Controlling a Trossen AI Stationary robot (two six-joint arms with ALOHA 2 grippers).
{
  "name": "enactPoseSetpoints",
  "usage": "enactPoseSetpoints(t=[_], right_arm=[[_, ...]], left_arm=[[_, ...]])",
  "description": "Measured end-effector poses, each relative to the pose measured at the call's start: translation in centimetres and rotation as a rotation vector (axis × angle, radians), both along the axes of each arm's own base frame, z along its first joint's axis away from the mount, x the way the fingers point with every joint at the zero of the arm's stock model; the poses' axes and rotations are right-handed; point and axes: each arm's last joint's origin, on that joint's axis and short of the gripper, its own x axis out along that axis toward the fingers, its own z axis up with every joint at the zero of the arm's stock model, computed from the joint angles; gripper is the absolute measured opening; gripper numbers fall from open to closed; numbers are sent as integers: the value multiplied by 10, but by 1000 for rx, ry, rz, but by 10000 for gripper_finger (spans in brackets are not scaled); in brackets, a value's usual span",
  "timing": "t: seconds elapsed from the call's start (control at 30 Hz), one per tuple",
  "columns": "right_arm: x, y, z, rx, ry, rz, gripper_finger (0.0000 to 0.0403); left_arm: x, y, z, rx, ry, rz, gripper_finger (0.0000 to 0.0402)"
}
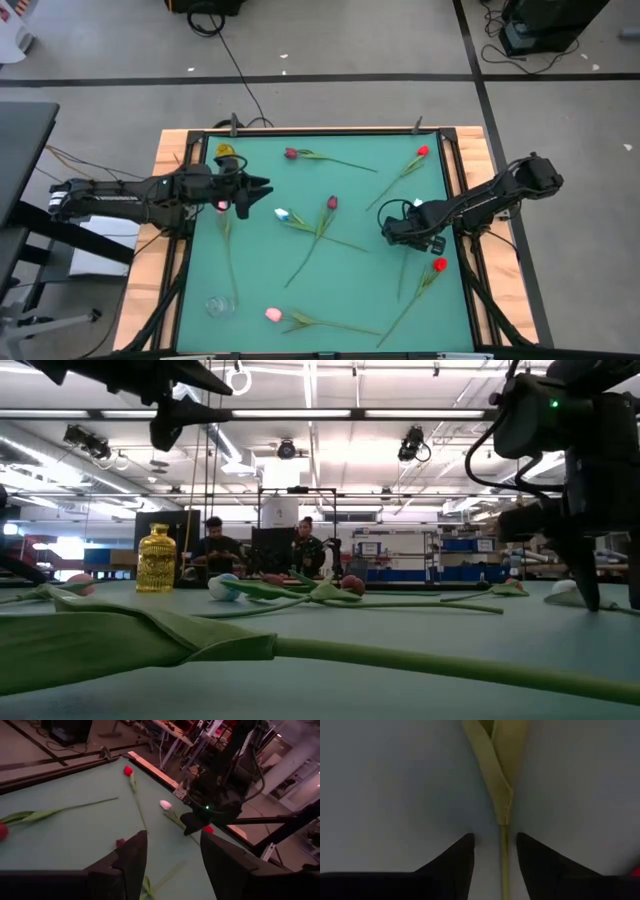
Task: Sort flowers into vase by color
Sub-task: Put the right white flower into the yellow vase
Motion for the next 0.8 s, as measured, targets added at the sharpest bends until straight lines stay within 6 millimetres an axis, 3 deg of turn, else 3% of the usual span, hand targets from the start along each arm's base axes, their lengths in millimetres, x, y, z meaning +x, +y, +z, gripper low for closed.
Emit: enactPoseSetpoints(t=[0.33,0.47,0.63,0.8], right_arm=[[1,-2,3,-74,-20,69,11],[14,-3,15,-180,-92,134,8],[43,-2,47,-311,-251,249,4],[72,-15,81,-512,-381,467,2]], left_arm=[[0,4,0,19,2,16,189],[-1,4,1,14,-9,17,189],[-4,4,5,-11,-44,28,189],[-4,7,11,-33,-108,48,189]])
